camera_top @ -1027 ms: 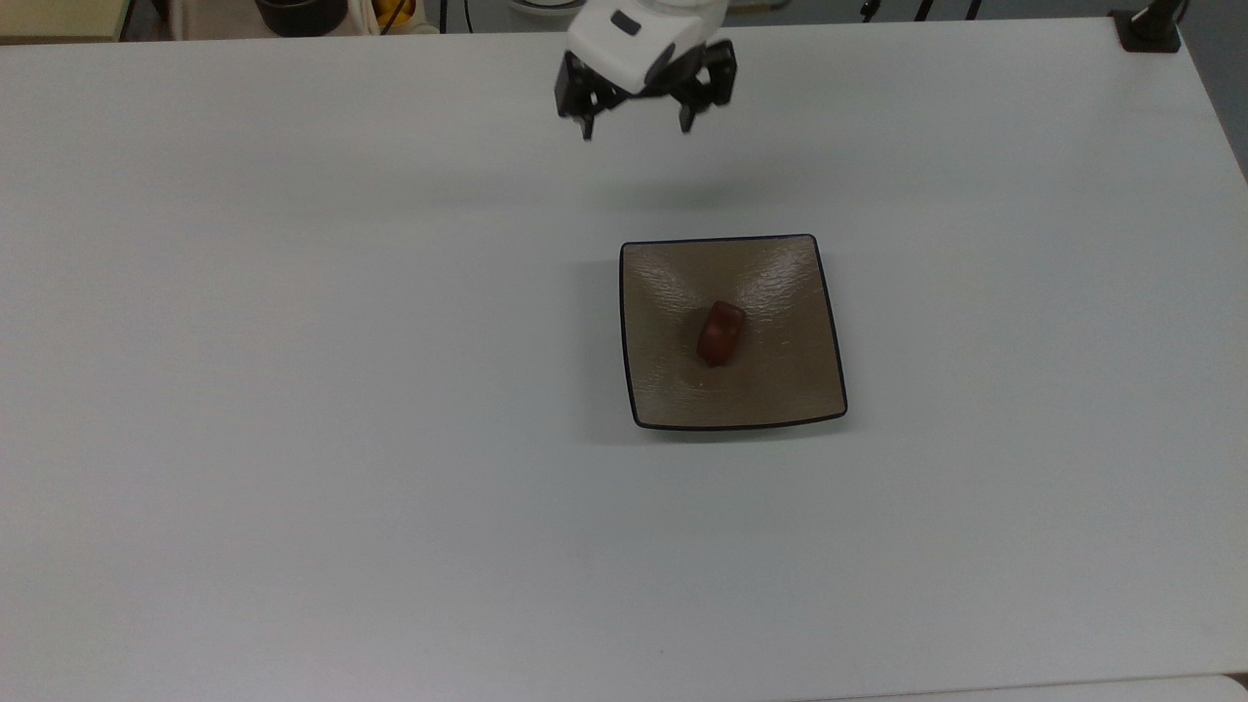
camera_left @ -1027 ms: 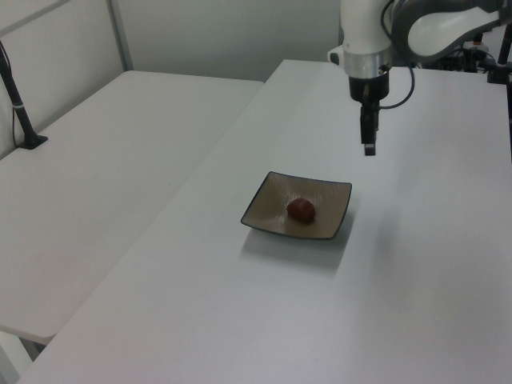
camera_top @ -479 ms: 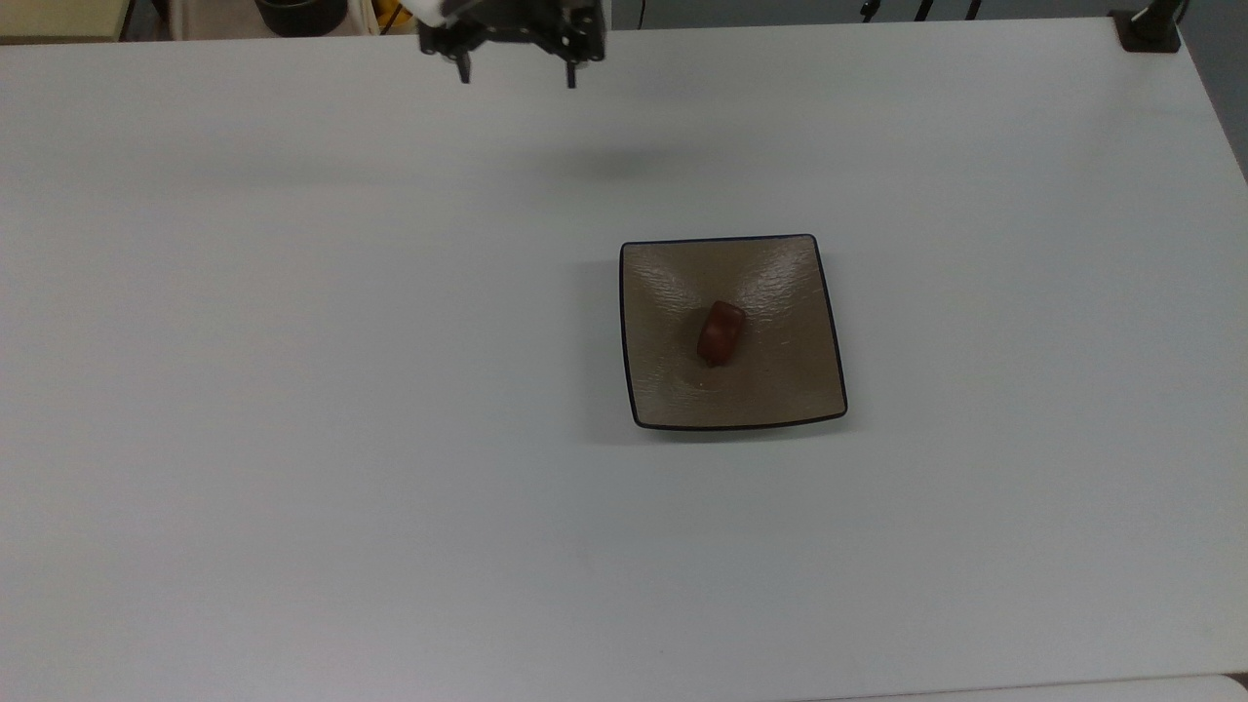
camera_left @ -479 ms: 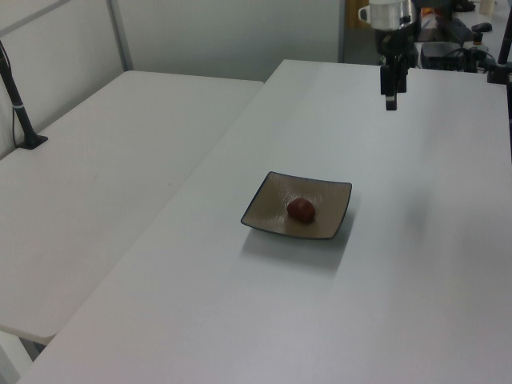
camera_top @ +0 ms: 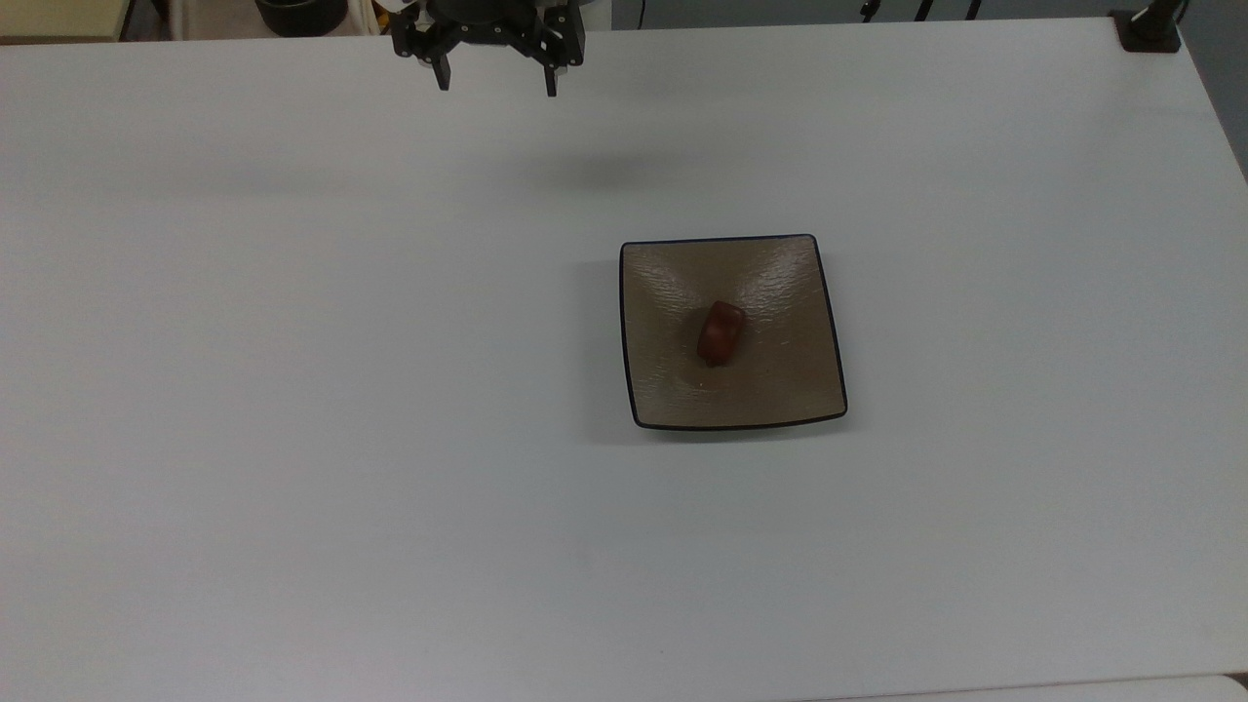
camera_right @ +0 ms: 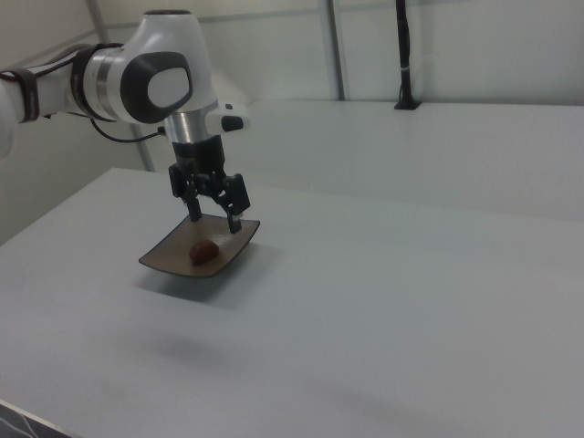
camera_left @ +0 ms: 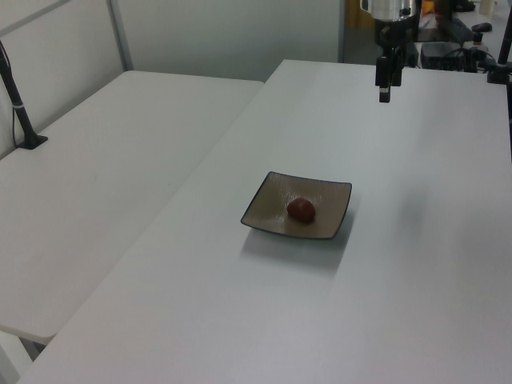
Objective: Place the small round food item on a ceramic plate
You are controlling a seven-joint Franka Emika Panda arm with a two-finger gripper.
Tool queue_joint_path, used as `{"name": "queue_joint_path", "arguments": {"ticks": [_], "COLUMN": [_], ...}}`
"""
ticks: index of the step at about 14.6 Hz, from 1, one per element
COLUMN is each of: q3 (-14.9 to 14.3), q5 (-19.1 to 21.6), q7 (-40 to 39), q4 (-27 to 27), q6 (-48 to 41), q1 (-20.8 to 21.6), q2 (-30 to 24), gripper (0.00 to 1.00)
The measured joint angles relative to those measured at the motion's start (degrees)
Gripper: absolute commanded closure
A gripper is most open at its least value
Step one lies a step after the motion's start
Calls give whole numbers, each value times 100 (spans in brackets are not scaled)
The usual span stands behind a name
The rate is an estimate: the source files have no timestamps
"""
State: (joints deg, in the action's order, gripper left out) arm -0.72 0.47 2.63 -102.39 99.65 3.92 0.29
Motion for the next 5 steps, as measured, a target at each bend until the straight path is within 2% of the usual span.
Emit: {"name": "queue_joint_path", "arguments": {"ticks": [5], "q3": [-4], "q5": [11], "q7": [10], "q4": [-3], "q6": [152], "q1": [-10], "q2": [11], "gripper": [0]}}
